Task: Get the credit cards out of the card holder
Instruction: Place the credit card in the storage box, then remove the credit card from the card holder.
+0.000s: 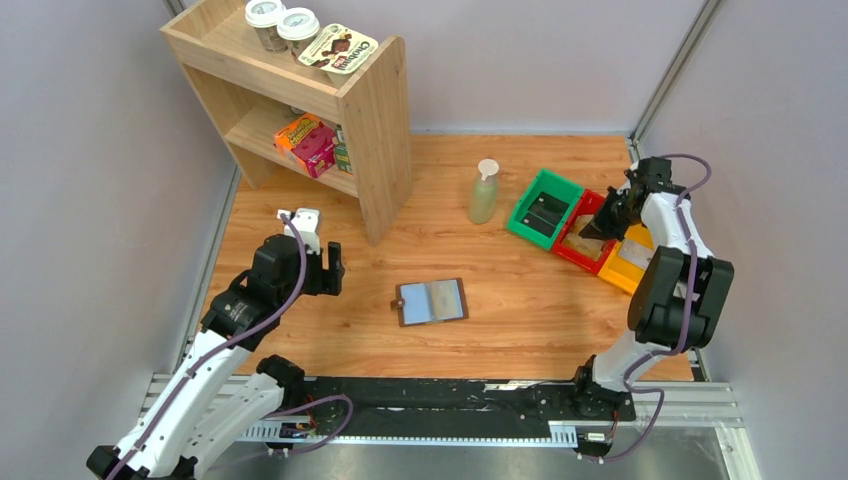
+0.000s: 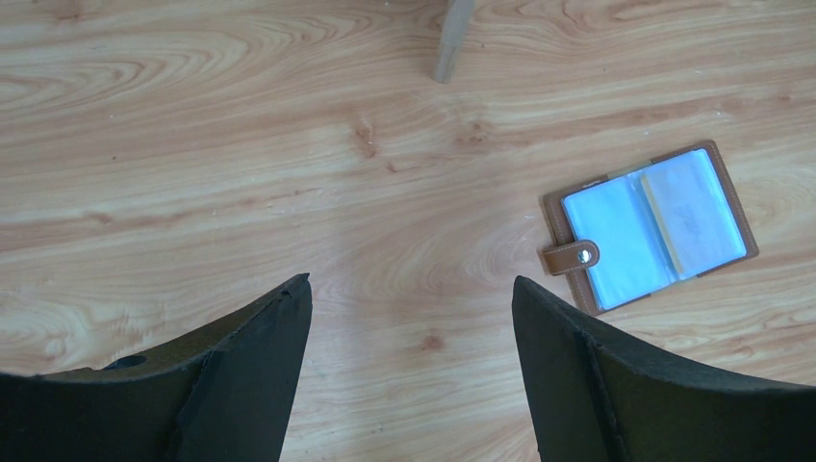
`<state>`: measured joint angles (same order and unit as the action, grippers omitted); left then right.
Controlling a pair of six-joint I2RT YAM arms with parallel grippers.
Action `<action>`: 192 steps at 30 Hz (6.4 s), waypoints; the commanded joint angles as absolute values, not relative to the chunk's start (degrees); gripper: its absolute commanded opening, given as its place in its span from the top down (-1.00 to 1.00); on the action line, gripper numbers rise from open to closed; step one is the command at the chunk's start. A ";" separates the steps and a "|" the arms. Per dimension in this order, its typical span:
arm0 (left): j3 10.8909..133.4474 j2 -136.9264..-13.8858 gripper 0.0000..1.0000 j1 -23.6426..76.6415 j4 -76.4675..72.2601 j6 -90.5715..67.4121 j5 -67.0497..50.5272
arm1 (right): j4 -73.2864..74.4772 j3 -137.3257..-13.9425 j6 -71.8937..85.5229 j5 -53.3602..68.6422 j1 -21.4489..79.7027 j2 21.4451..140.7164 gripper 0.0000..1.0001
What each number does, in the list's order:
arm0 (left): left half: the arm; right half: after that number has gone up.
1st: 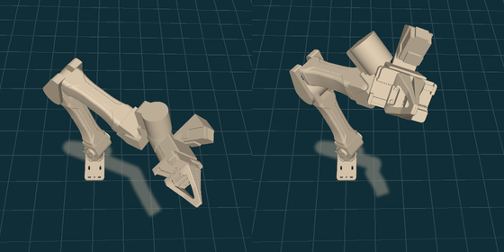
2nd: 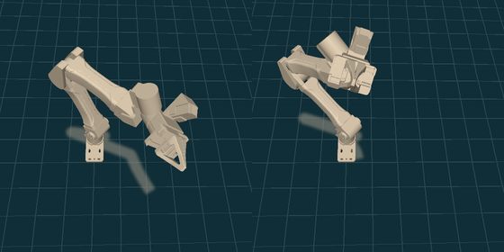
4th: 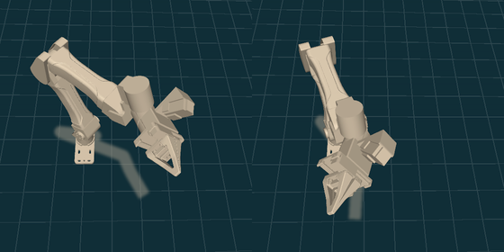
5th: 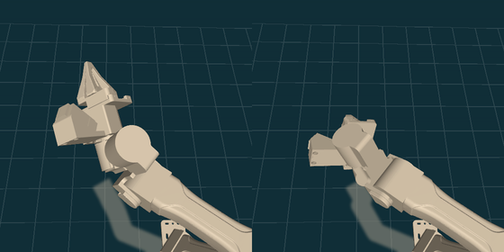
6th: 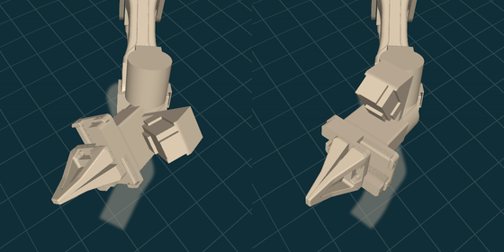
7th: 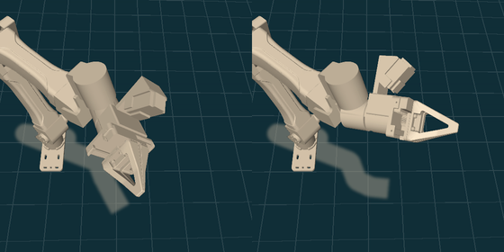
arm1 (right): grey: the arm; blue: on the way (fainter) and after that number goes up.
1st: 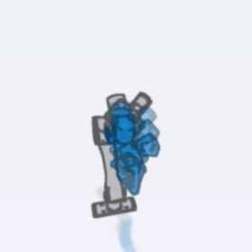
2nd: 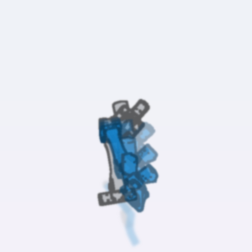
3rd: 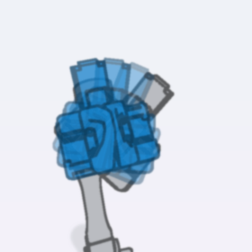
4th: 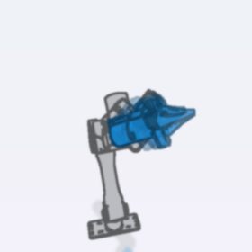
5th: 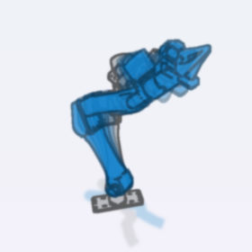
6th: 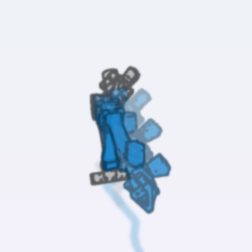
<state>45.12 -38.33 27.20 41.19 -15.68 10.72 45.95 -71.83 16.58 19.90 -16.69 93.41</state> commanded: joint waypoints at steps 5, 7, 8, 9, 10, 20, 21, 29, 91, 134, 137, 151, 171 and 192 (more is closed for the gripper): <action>45.00 -37.97 -0.66 26.81 40.87 -13.89 13.01 | 46.23 -76.72 14.24 21.72 -17.14 100.72 0.83; 45.00 -37.97 -0.66 26.81 40.96 -13.89 13.44 | 46.84 -76.73 14.76 18.04 -17.05 100.02 0.64; 45.00 -37.97 -0.66 26.81 41.04 -13.89 13.45 | 47.19 -76.64 15.03 16.19 -17.05 99.06 0.59; 45.09 -37.97 -0.66 26.72 41.04 -13.80 13.53 | 47.46 -76.47 15.38 13.74 -17.05 98.18 0.47; 45.09 -37.97 -0.66 26.72 41.04 -13.97 13.54 | 47.72 -76.29 15.82 11.97 -17.05 96.87 0.35; 45.00 -37.88 -0.66 26.81 41.04 -14.50 12.75 | 48.78 -74.18 18.81 1.32 -14.51 83.25 -0.05; 45.09 -37.71 -0.65 26.81 41.22 -15.02 12.66 | 48.26 -73.57 19.33 1.67 -13.20 81.23 -0.07; 45.97 -42.36 -0.64 26.81 39.82 -22.66 4.42 | 41.15 -63.65 24.60 2.81 3.50 69.62 -0.22; 34.98 -80.33 0.34 36.56 10.28 -48.08 -15.47 | 11.69 -52.29 40.43 13.79 44.74 88.77 -0.12; 29.18 -52.55 0.03 36.91 12.14 -57.83 -8.69 | 16.16 -63.20 35.16 13.11 45.79 93.70 -0.22; 30.93 -56.06 0.03 36.91 9.85 -58.27 -10.37 | 16.87 -60.57 34.28 12.22 43.25 91.50 -0.13; 38.23 -78.39 -0.04 36.91 -2.72 -58.36 -16.70 | 12.49 -51.68 33.40 14.76 37.00 91.93 0.40; 37.88 -91.05 -0.04 36.91 -10.46 -61.70 -19.78 | 10.37 -48.34 34.98 18.90 35.42 98.61 0.56; 30.33 -86.49 0.24 37.00 -31.63 -73.39 -20.74 | 8.53 -46.50 35.95 19.51 35.42 99.23 0.56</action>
<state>31.20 -89.43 36.64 -21.02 -69.12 -20.34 8.19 -48.21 36.05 20.71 34.98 97.10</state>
